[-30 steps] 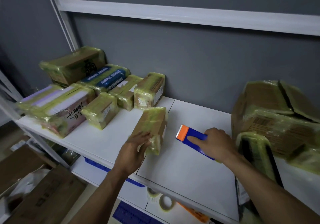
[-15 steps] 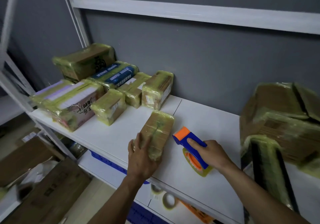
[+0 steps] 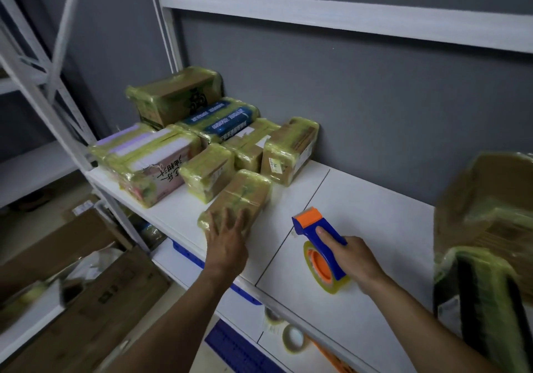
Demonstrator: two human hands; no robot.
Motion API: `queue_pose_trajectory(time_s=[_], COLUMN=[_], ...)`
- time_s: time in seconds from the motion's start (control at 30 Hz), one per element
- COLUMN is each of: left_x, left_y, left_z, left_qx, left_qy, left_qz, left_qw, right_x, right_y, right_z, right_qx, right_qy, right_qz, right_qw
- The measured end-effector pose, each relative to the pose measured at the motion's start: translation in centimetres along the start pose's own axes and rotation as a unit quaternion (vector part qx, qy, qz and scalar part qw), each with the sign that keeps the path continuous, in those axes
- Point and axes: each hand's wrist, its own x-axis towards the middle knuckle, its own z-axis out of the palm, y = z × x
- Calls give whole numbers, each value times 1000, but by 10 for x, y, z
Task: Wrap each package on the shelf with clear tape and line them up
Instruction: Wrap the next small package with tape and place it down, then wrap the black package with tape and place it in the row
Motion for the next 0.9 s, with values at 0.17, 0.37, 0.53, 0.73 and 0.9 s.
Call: queue_pose_trajectory(time_s=[0.17,0.37,0.53,0.73,0.9], left_x=[15,31,16,1,-11], left_y=[-5,-16,7,50,96], left_z=[1,4,-6,-37,-61], left_qx=[-55,-56,-93,-248,-301], left_qy=[-4,-38,-15,76,-49], left_qz=[2,24,-28,123,194], left_qw=[998,997,995,958,932], right_x=[5,4,-13,-40,-62], right_y=[-8,-23,-33,-31,-32], right_z=[7,0,-11,-50,-93], right_qx=[4,8,31,10,-31], right_qy=[2,37,75,152,222], right_qz=[7,16,20,-1,-61], right_qw=[1000,999,997,988,973])
